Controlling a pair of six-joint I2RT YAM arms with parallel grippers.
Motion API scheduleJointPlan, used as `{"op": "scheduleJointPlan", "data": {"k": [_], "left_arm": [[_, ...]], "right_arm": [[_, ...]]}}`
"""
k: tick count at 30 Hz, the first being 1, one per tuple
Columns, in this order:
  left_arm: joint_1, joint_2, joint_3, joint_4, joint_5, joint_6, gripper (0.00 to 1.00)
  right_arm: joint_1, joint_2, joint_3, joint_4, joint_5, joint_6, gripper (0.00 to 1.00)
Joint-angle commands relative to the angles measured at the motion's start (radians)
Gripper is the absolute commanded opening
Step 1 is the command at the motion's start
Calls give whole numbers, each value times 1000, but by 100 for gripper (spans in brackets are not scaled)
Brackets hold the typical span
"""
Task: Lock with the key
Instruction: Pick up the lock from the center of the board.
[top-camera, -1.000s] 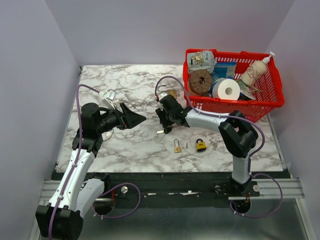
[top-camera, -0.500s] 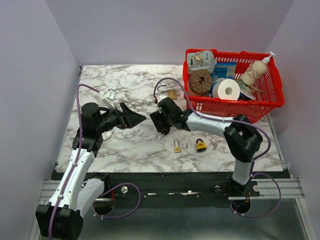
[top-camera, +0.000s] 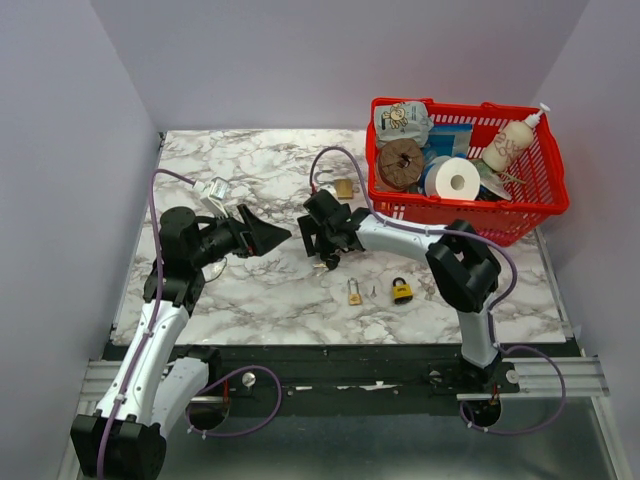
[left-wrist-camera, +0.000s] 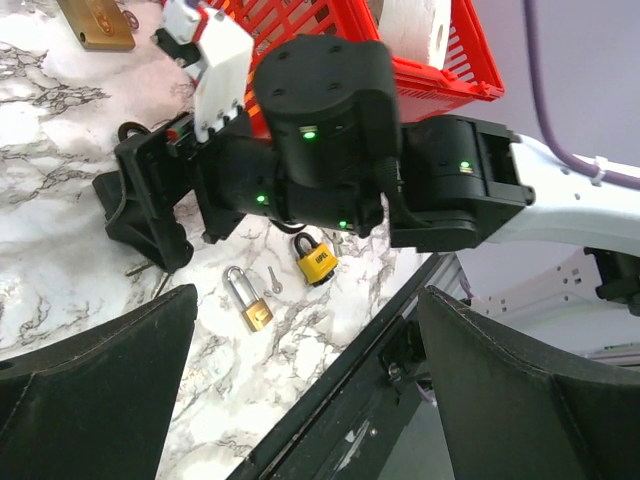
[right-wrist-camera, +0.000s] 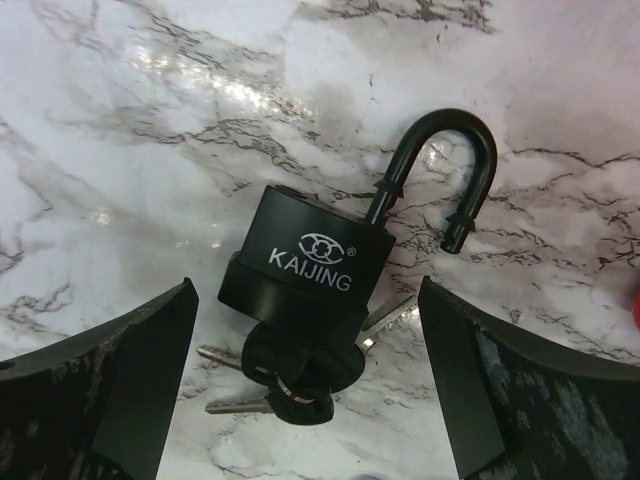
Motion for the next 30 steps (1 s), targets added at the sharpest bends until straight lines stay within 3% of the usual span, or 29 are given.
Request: {"op": "scheduleJointPlan", "data": {"k": [1, 11, 14, 17, 18, 20, 21, 26, 27, 30], "left_arm": [[7, -21, 3, 8, -28, -6, 99], [7, -24, 6, -16, -61, 8, 99], [10, -20, 20, -68, -101, 31, 99], [28, -18, 31, -99, -135, 38, 99], [37, -17, 35, -127, -153, 43, 99], [77, -14, 34, -148, -155, 43, 98], [92, -11, 34, -156, -151, 40, 98], [168, 19, 43, -177, -51, 70, 98], [186, 37, 55, -209, -40, 103, 98], [229, 89, 72, -259, 36, 146, 98]], "right_arm": [[0, 66, 55, -65, 50, 55, 100], [0, 148, 116, -79, 47, 56, 96], [1, 175, 140, -89, 55, 53, 91], [0, 167, 134, -96, 41, 49, 79], [0, 158, 127, -94, 32, 41, 68], [0, 120, 104, -82, -8, 21, 60], [1, 101, 92, -73, -20, -3, 50], [1, -23, 27, 30, -215, -135, 23], [3, -63, 15, 39, -247, -190, 14], [7, -146, -20, 78, -388, -322, 1]]}}
